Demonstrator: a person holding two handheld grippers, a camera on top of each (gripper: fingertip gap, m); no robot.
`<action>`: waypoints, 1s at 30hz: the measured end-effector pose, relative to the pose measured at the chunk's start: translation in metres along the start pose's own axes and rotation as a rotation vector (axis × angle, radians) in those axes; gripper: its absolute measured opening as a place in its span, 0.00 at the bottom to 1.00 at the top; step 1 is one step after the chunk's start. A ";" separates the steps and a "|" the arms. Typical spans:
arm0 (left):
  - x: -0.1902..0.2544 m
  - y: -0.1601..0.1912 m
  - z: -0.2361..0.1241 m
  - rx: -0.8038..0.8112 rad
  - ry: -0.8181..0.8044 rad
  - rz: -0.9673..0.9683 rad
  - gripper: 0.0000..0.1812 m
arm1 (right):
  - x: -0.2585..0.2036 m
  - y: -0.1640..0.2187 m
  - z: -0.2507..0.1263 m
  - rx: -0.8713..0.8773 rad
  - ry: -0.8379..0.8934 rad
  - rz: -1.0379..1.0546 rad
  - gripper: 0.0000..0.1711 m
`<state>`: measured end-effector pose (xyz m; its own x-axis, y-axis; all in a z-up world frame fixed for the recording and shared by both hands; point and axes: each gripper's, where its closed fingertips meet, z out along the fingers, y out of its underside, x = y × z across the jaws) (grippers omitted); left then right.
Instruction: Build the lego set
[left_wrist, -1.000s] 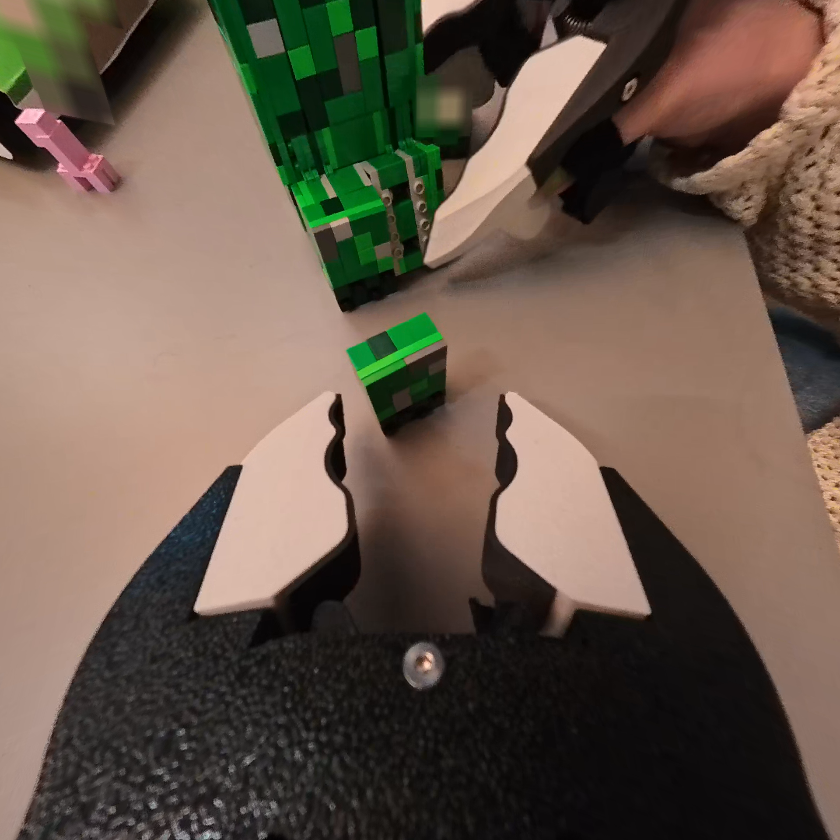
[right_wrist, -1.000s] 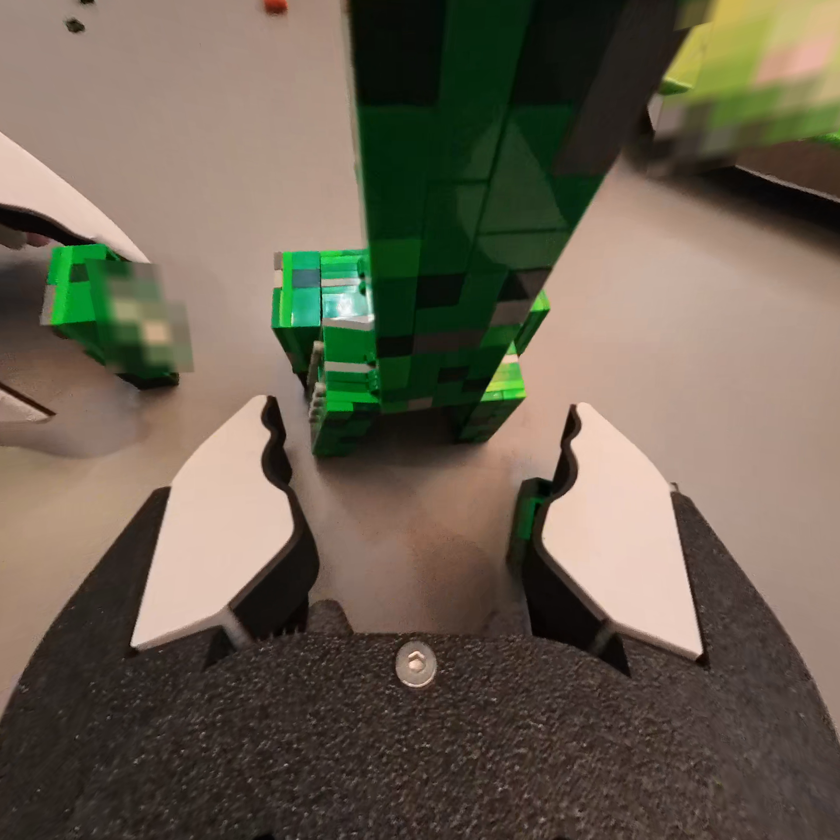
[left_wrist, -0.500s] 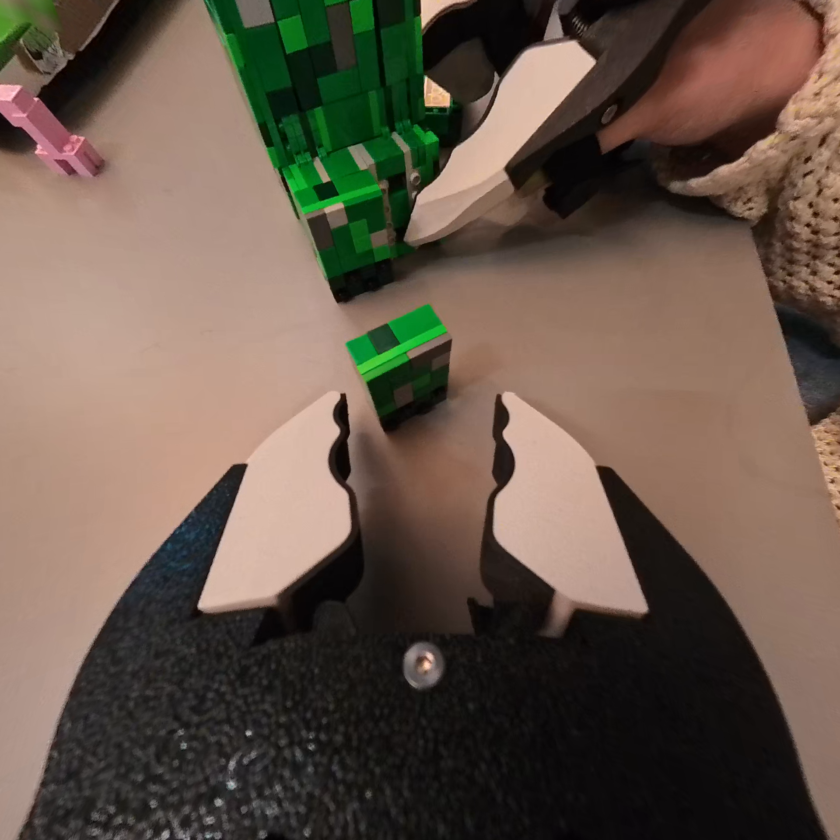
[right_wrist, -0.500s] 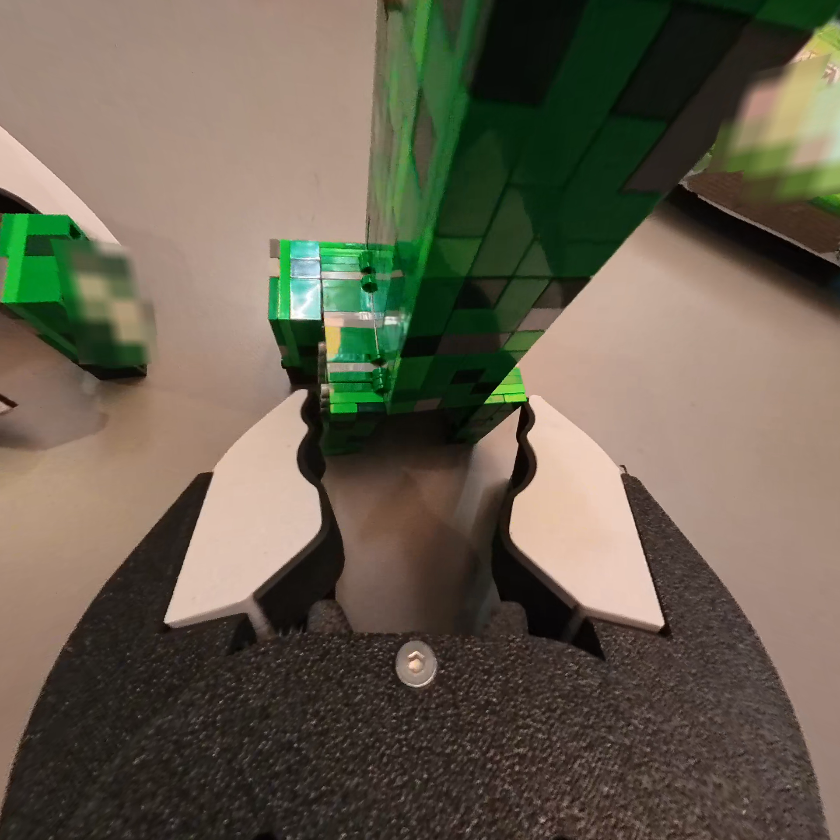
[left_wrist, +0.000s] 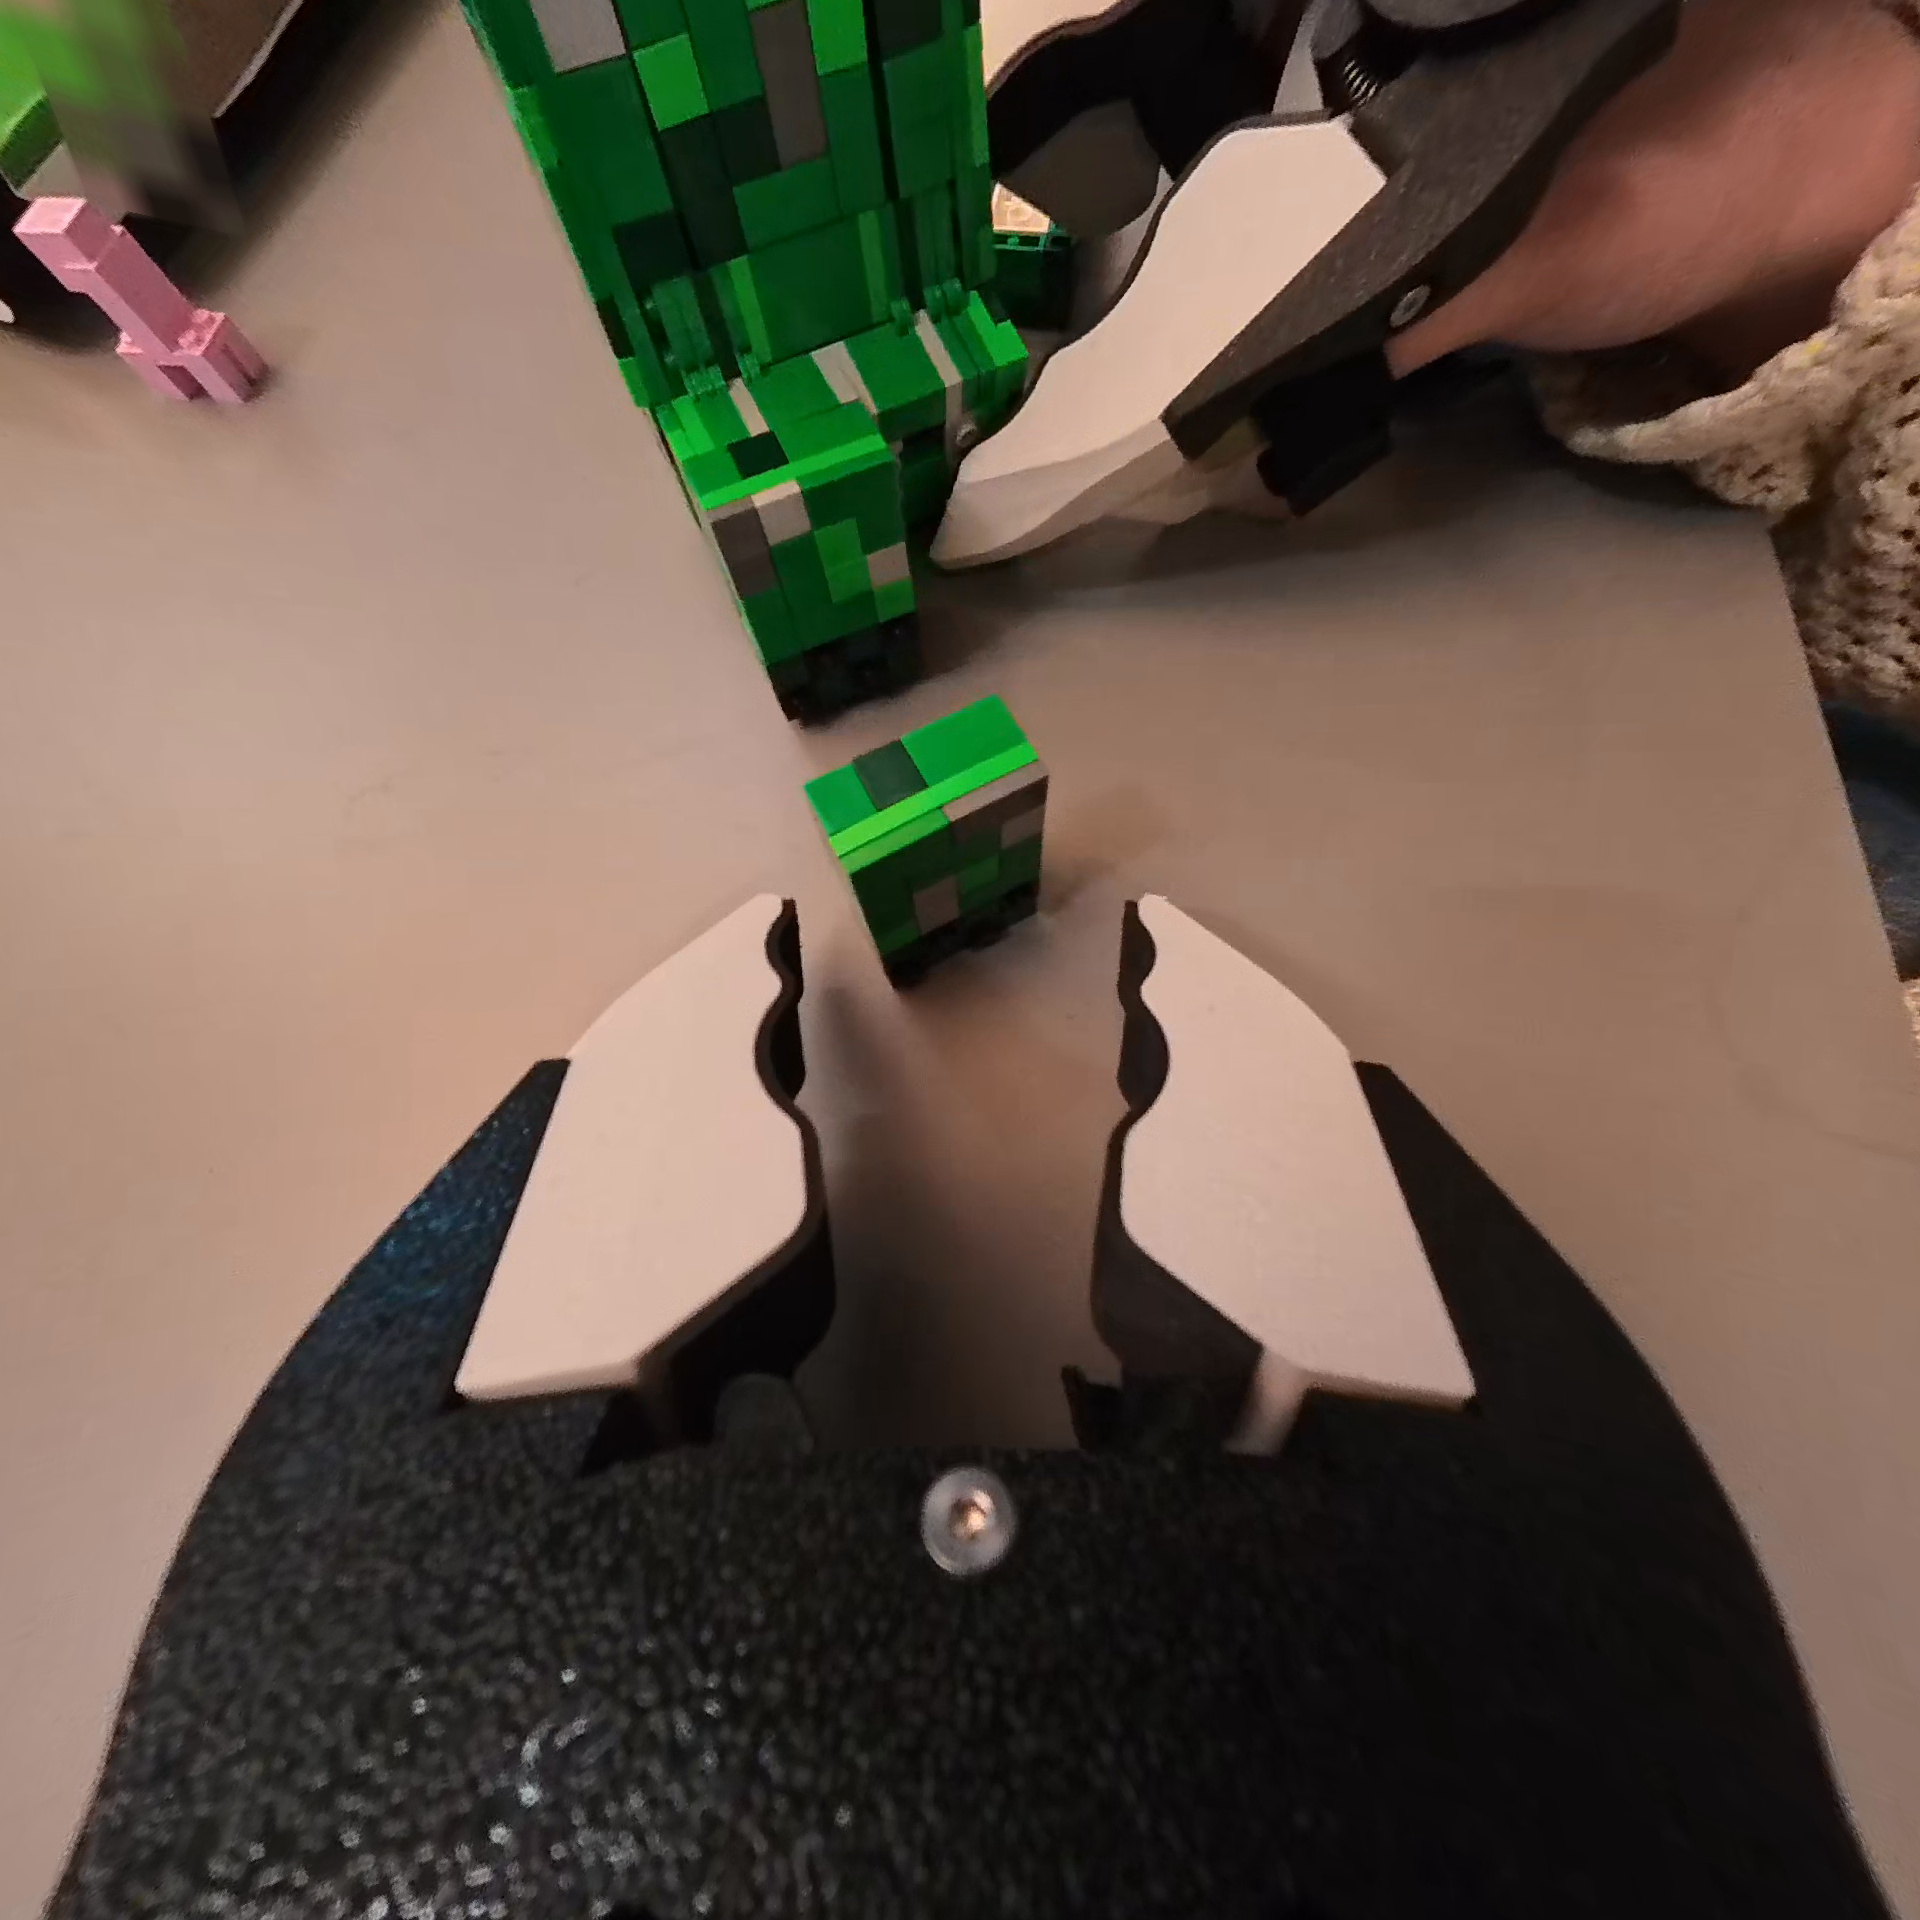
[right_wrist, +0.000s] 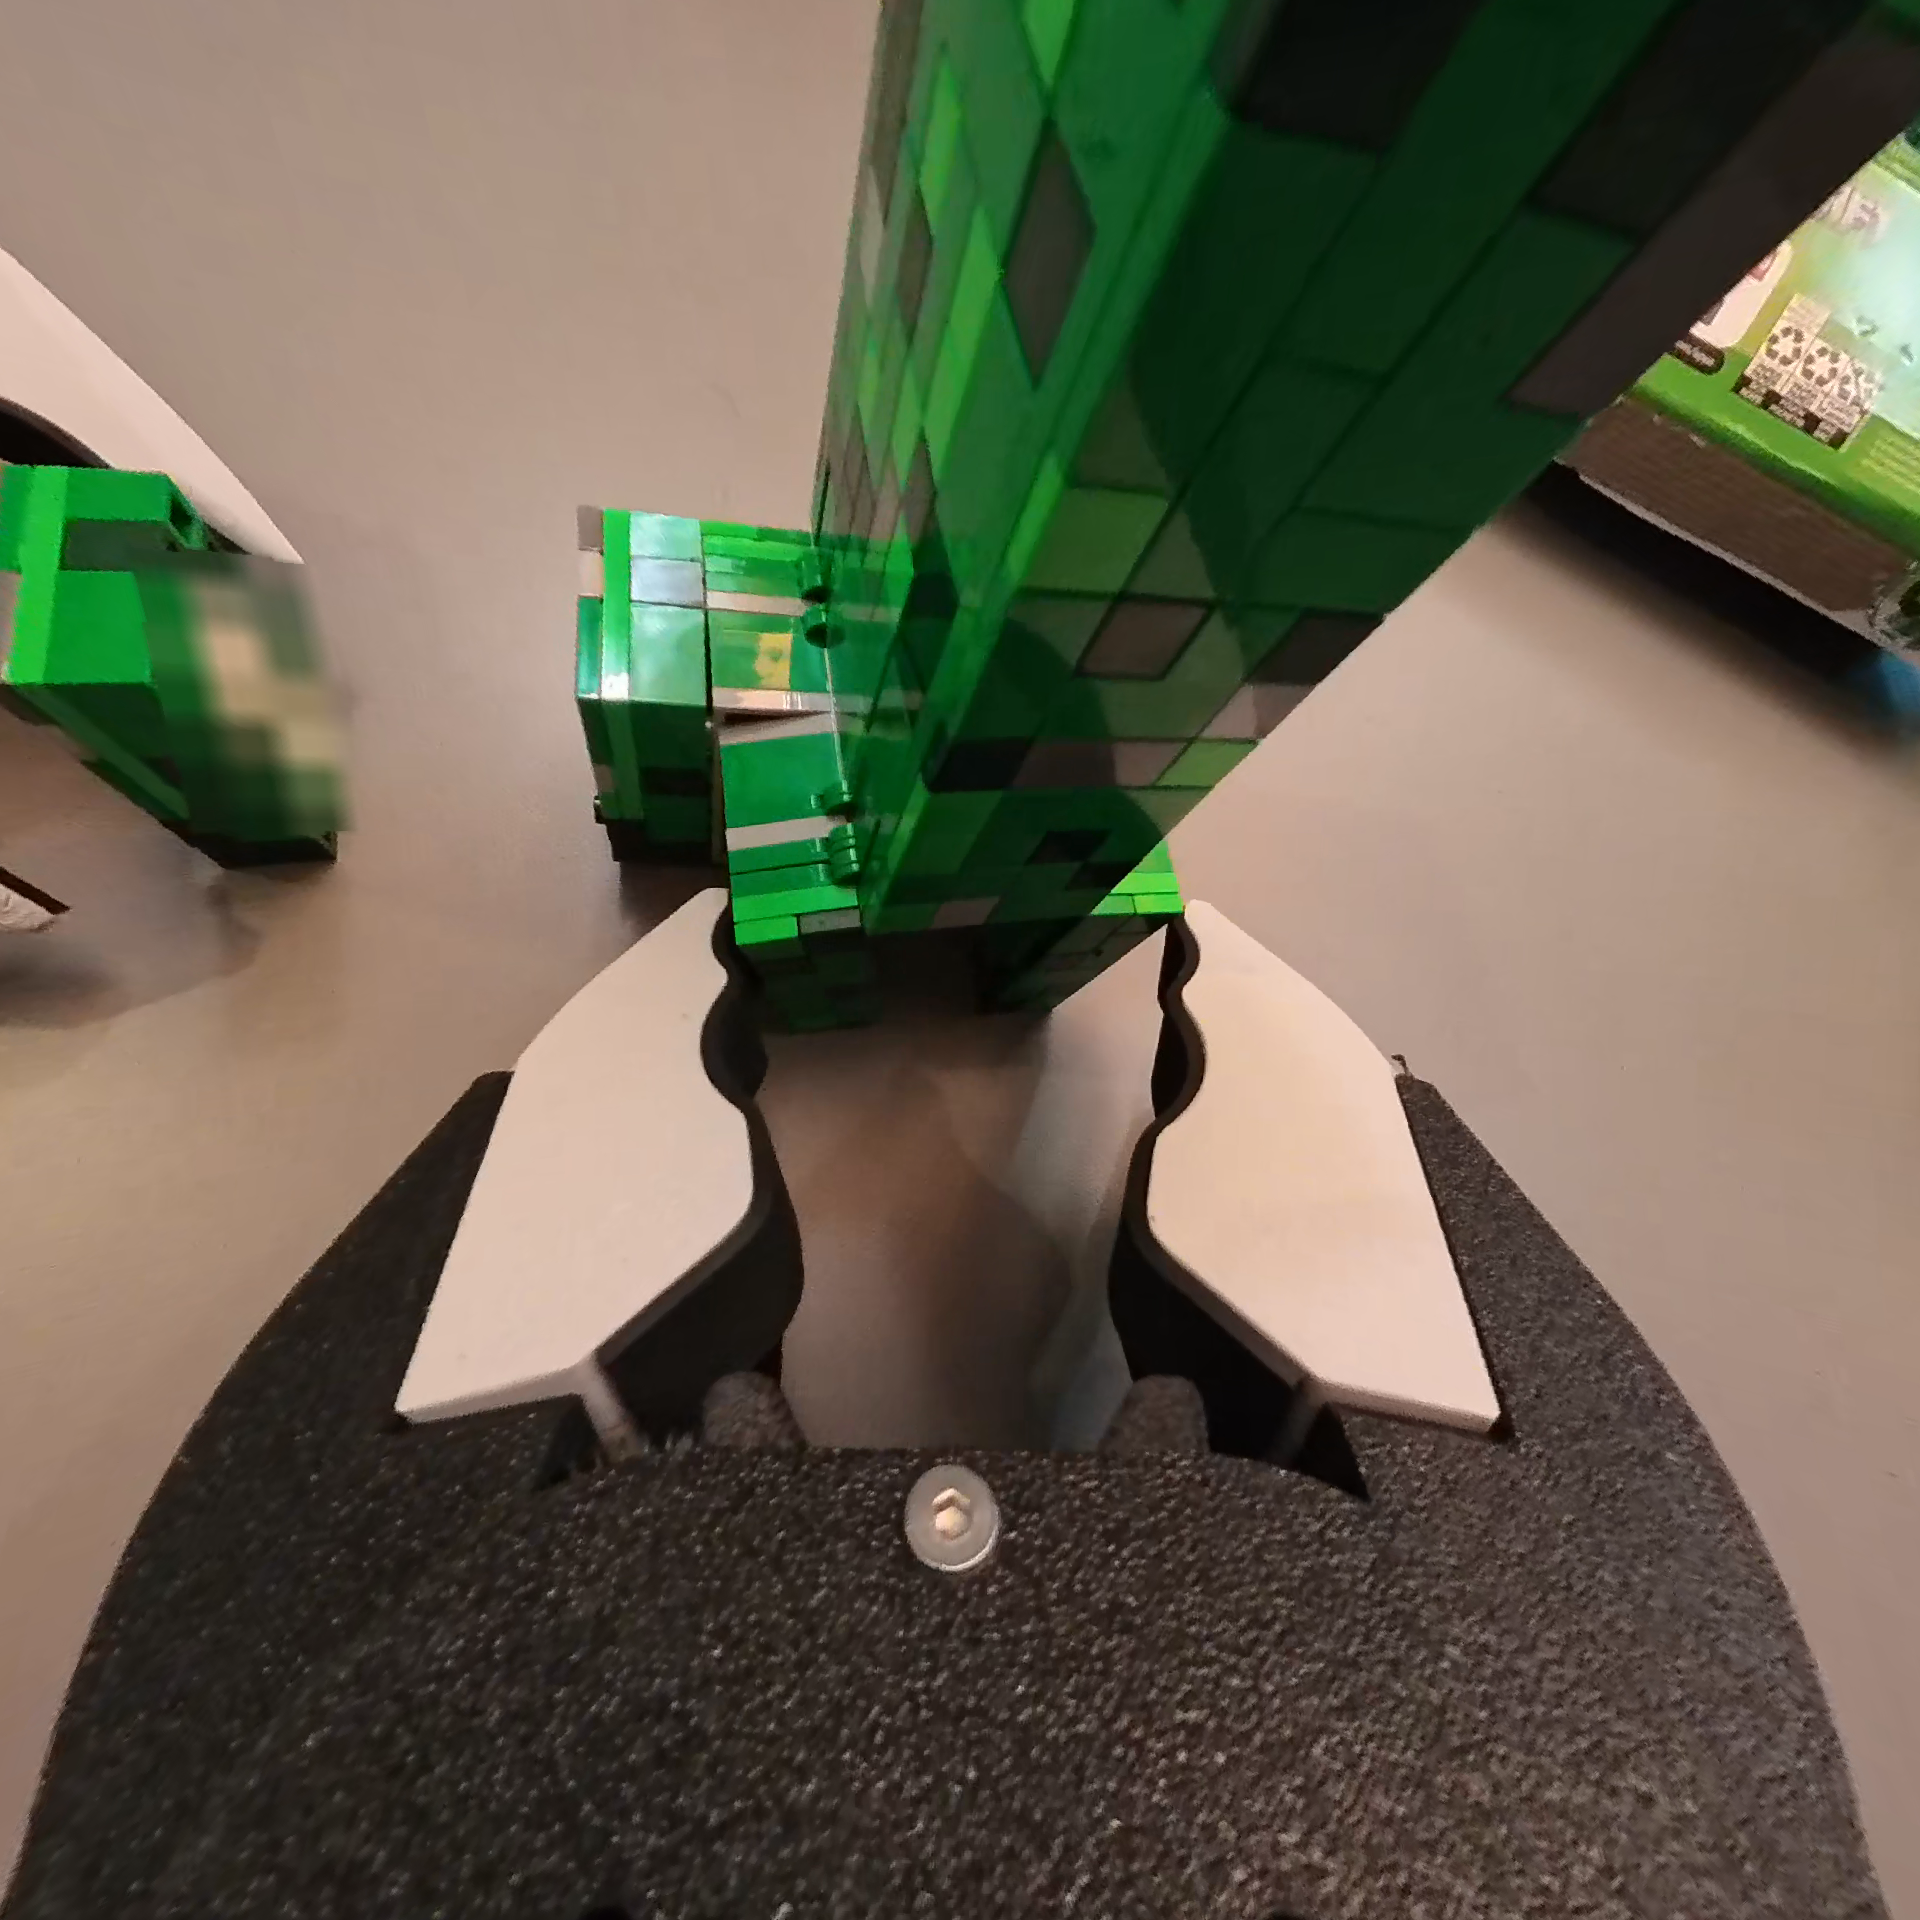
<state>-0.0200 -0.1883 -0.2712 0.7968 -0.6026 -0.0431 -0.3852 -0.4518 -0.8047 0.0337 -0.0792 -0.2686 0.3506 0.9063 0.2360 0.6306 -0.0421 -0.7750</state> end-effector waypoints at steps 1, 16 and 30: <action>0.000 0.000 0.000 -0.001 0.000 0.001 0.32 | 0.000 0.000 0.000 0.001 0.001 0.001 0.43; -0.024 -0.060 -0.015 0.173 -0.035 0.080 0.21 | -0.023 0.008 -0.031 -0.009 -0.054 0.099 0.28; -0.033 -0.084 0.036 0.062 0.099 0.238 0.00 | -0.025 0.005 -0.009 -0.033 -0.101 0.185 0.13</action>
<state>0.0030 -0.1069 -0.2232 0.6367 -0.7498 -0.1803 -0.5248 -0.2499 -0.8137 0.0347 -0.1055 -0.2734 0.3926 0.9192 0.0301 0.5847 -0.2242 -0.7796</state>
